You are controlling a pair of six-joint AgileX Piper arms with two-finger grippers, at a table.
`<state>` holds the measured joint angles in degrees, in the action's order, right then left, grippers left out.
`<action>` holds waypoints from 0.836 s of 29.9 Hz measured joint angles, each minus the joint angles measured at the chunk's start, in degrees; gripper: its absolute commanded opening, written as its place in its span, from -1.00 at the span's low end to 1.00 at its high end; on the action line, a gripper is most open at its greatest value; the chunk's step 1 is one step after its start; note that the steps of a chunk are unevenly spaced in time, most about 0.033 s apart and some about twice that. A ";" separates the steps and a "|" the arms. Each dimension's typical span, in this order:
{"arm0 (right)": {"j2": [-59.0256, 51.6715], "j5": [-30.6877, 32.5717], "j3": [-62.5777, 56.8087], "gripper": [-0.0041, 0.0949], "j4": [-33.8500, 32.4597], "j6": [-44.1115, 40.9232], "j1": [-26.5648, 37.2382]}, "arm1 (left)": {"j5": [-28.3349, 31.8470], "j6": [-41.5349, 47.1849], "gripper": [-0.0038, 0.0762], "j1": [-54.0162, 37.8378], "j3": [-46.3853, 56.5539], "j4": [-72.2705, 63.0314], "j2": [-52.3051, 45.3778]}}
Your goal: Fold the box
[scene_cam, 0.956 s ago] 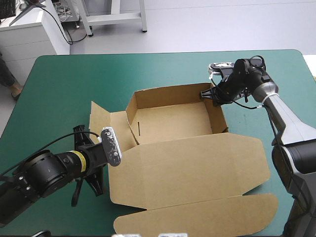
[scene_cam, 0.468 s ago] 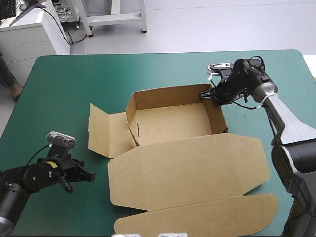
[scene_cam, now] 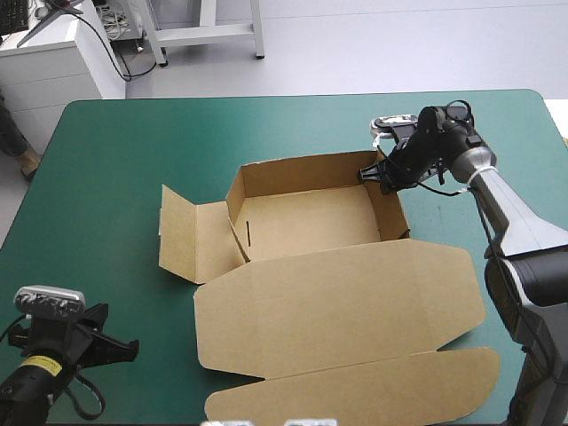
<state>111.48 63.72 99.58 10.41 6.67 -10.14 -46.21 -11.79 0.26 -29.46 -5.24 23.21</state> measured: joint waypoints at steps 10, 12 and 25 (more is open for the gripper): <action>2.25 4.55 2.50 -0.15 -0.25 0.62 -0.45 | -0.91 5.26 -0.93 4.60 4.69 5.72 -10.13; 2.25 6.03 5.14 -0.15 -0.62 0.62 -0.45 | -0.98 6.77 -0.93 7.95 4.75 8.28 -10.20; -6.03 7.41 12.18 0.00 -3.86 -1.17 -0.45 | -6.57 18.80 -0.92 17.37 4.75 25.12 -10.26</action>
<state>105.45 71.13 111.76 6.55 5.51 -10.59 -52.78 7.01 17.62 -24.71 19.88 12.95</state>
